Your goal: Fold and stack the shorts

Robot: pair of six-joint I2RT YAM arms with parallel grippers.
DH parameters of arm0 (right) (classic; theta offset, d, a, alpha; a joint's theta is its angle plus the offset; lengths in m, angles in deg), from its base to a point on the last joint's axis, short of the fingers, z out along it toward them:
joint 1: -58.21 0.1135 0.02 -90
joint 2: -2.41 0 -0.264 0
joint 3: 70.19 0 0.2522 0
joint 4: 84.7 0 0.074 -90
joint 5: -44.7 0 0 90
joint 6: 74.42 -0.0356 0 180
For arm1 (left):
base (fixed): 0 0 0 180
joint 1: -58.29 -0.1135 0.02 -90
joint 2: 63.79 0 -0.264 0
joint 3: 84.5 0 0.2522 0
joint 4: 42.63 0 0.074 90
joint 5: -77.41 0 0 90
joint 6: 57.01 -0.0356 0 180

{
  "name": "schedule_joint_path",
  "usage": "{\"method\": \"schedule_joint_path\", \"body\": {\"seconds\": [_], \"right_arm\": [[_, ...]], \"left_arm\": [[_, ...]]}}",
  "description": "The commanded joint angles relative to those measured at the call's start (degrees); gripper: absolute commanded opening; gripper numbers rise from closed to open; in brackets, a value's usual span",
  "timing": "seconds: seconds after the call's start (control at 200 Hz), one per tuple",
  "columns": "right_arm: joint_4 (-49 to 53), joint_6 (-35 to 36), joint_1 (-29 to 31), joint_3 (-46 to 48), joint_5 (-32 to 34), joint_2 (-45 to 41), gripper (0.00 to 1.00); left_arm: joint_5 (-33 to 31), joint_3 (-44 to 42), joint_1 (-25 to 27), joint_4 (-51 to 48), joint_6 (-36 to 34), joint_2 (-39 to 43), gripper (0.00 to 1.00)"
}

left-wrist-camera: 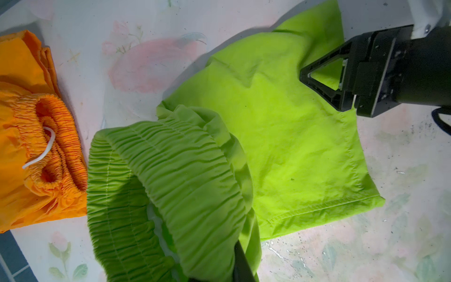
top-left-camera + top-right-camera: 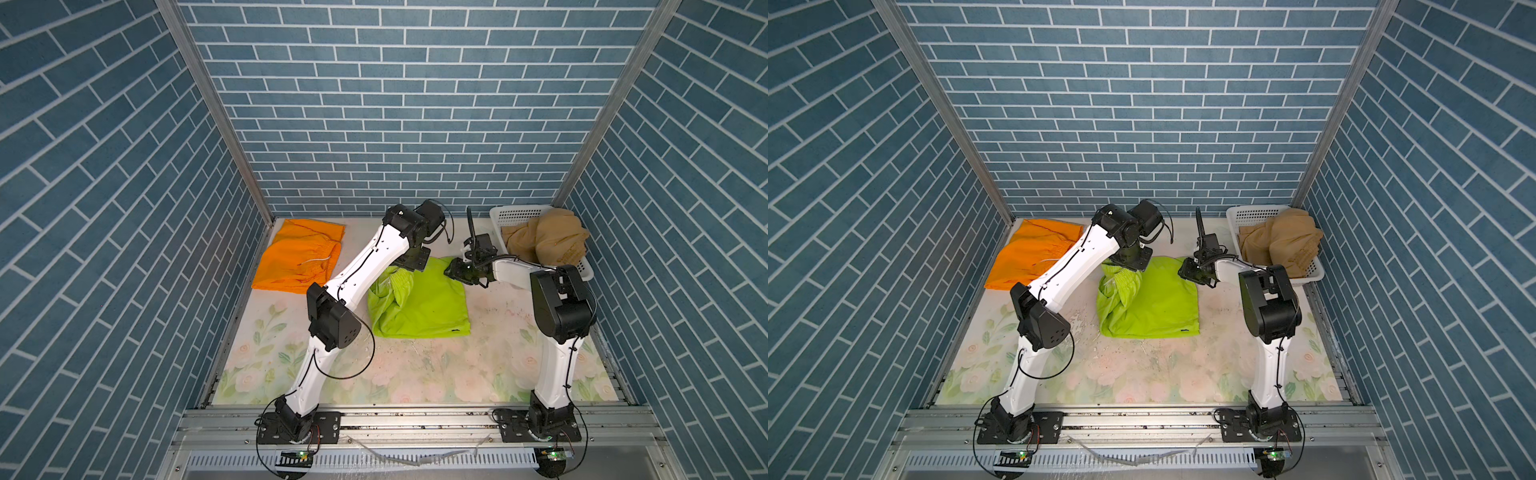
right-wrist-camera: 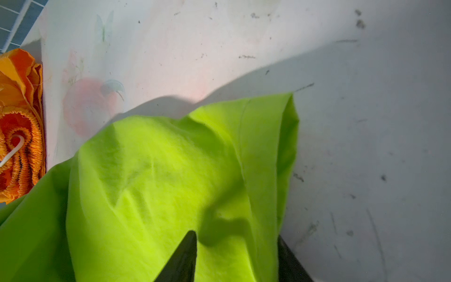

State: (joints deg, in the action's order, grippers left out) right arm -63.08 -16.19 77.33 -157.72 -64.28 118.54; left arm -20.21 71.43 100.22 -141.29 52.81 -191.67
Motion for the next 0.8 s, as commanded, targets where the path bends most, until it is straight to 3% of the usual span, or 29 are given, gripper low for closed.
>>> {"method": "schedule_joint_path", "body": {"seconds": [0.0, 0.795], "right_arm": [[3.90, -1.81, 0.17, 2.40, -0.26, -0.21, 0.49], [0.21, -3.37, -0.27, 5.57, -2.90, -0.12, 0.50]], "left_arm": [[1.55, 1.20, 1.05, 1.51, 1.64, -0.45, 0.00], [5.27, -2.42, 3.16, 11.98, 4.61, -5.65, 0.00]]}}
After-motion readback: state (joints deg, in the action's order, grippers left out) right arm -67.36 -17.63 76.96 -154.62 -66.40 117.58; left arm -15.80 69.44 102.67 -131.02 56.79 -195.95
